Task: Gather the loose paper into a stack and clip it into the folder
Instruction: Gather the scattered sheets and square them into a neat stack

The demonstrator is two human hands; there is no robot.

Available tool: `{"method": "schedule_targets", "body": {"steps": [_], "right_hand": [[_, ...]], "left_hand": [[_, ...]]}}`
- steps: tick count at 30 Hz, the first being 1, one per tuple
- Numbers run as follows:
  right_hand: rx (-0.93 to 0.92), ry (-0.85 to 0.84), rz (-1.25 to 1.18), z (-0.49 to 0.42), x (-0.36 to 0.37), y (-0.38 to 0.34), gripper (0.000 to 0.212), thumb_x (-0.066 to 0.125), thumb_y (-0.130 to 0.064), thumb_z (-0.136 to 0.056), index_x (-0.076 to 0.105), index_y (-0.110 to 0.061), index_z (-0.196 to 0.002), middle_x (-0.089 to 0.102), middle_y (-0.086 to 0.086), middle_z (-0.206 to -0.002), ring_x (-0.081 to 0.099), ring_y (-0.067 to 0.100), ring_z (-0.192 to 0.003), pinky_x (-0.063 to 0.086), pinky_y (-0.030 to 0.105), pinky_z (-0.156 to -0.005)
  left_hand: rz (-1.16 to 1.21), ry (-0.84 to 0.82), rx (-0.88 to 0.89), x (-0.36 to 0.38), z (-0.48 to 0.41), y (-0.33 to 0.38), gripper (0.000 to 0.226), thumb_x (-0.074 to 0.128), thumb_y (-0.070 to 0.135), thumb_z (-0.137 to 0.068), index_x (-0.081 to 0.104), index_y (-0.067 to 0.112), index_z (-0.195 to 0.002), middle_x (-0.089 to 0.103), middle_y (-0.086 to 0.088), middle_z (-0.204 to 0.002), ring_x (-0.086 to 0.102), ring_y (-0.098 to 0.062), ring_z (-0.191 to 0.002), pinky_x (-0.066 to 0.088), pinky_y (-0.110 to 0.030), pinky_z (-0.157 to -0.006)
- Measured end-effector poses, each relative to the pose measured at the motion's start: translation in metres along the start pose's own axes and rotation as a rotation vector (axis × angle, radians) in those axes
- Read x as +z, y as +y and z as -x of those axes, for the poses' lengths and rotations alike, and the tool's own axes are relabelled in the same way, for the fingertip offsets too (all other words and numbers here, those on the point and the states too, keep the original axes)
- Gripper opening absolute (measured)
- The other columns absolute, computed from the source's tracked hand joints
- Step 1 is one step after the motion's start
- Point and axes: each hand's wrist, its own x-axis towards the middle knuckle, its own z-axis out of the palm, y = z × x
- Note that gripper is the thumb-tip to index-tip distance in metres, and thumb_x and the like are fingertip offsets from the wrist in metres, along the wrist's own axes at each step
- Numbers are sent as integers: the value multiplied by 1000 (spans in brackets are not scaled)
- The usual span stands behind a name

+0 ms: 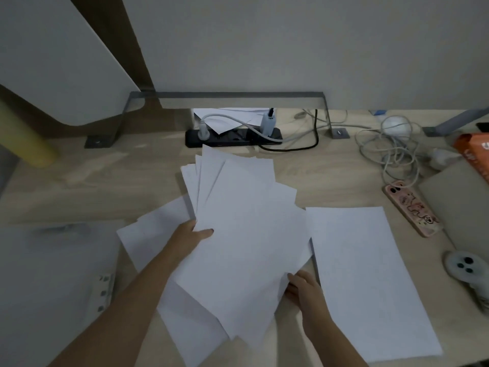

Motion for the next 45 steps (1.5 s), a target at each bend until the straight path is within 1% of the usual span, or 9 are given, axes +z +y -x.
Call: {"method": "schedule_targets", "body": {"steps": [5,10,14,20,23,28,32,38,45], "right_hand": [[-90,-49,16,2,5,-15,15,56,-9,-90,60,-16,-103,68,8,-96,65,26,-87,53,27,-66],[-290,124,395,-17,18,-15,10,59,-15,-88,53,-16,-81,60,8,-90,58,24,-79,45,29,-66],[-479,258,731,-23,21,-11,32,51,-13,-92,35,-21,-66,45,7,-88,47,24,-73,36,28,-61],[-647,367,914,-29,10,-29,16,48,-16,-94,44,-11,-80,45,4,-87,49,25,-76,36,28,-63],[-737,150,904,-35,40,-46,17,47,-14,-95,46,-8,-79,47,5,-81,47,23,-72,32,27,-55],[-571,-26,956,-70,63,-65,25,51,-9,-90,57,-5,-114,59,17,-112,57,29,-95,43,29,-82],[-454,-38,1096,-73,74,-65,49,57,-17,-88,42,-5,-133,43,18,-131,43,36,-120,35,42,-104],[-289,-109,1055,-68,71,-46,42,59,-19,-87,45,0,-122,56,14,-112,55,30,-102,46,37,-85],[-270,-165,991,-46,64,-19,16,61,-21,-86,55,-7,-79,58,12,-85,54,23,-79,41,29,-68]], "left_hand": [[88,-9,-53,-16,28,-18,18,63,10,-86,61,11,-103,67,-5,-94,64,-17,-81,51,-26,-68],[26,-122,-231,-27,38,-53,11,61,16,-88,63,9,-96,68,-10,-95,64,-26,-87,51,-32,-76],[164,156,-257,-27,24,-73,25,51,27,-93,47,13,-74,50,-12,-77,49,-21,-71,37,-31,-65],[64,228,-85,-14,27,-65,11,47,7,-93,54,0,-96,63,-18,-88,64,-35,-82,56,-36,-66],[-55,293,-100,-32,43,-84,14,46,7,-93,55,1,-100,64,-23,-93,65,-38,-86,56,-42,-72],[-198,455,-20,-31,54,-89,10,56,6,-85,51,7,-76,50,-8,-70,49,-24,-62,37,-30,-56],[-50,495,-83,-17,65,-99,53,67,22,-77,48,6,-124,53,-8,-122,52,-32,-111,47,-42,-90],[393,523,-146,-16,69,-93,17,56,7,-87,51,6,-104,55,-10,-91,53,-25,-80,38,-28,-63],[438,290,-204,-32,61,-91,16,63,12,-85,60,6,-100,64,-13,-90,61,-32,-89,48,-38,-81]]}}
